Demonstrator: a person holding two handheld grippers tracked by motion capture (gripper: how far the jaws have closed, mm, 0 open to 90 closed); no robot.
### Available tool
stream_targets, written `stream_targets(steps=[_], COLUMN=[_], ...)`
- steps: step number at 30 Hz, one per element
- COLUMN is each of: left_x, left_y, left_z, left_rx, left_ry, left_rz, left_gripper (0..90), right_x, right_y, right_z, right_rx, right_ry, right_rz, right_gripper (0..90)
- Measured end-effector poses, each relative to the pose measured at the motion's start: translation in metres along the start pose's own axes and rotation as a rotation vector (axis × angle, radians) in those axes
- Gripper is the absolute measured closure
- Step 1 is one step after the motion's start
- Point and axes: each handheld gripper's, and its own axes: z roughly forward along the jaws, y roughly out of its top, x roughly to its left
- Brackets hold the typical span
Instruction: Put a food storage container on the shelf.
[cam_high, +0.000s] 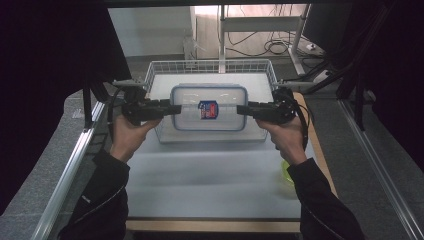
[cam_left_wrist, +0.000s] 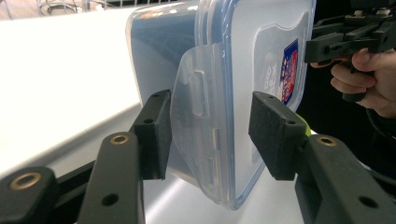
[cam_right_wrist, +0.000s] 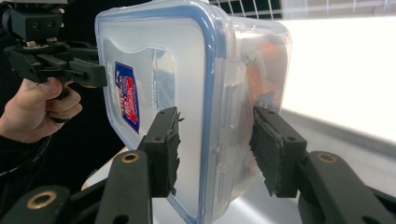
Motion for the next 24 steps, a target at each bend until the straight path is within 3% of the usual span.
stream_targets(steps=[2,9,18,24], left_x=[0.004,0.018,0.033,0.045], left_y=[0.008,0.027,0.044,0.052], left_z=[0.0,0.007,0.014,0.021], left_rx=[0.001,-0.015,-0.019,-0.016], left_ry=[-0.002,-0.012,-0.019,-0.023], left_rz=[0.01,-0.024,-0.044,-0.065], left_gripper=[50.2,50.3,50.4,50.4], right_x=[-0.002,-0.013,-0.025,-0.034], right_y=[0.007,0.025,0.051,0.058], right_z=[0.001,0.008,0.015,0.021], right_rx=[0.004,-0.02,-0.038,-0.034], right_ry=[0.003,-0.004,-0.019,-0.024], right_rz=[0.002,0.032,0.043,0.059], right_gripper=[52.9,52.7,52.3,52.3])
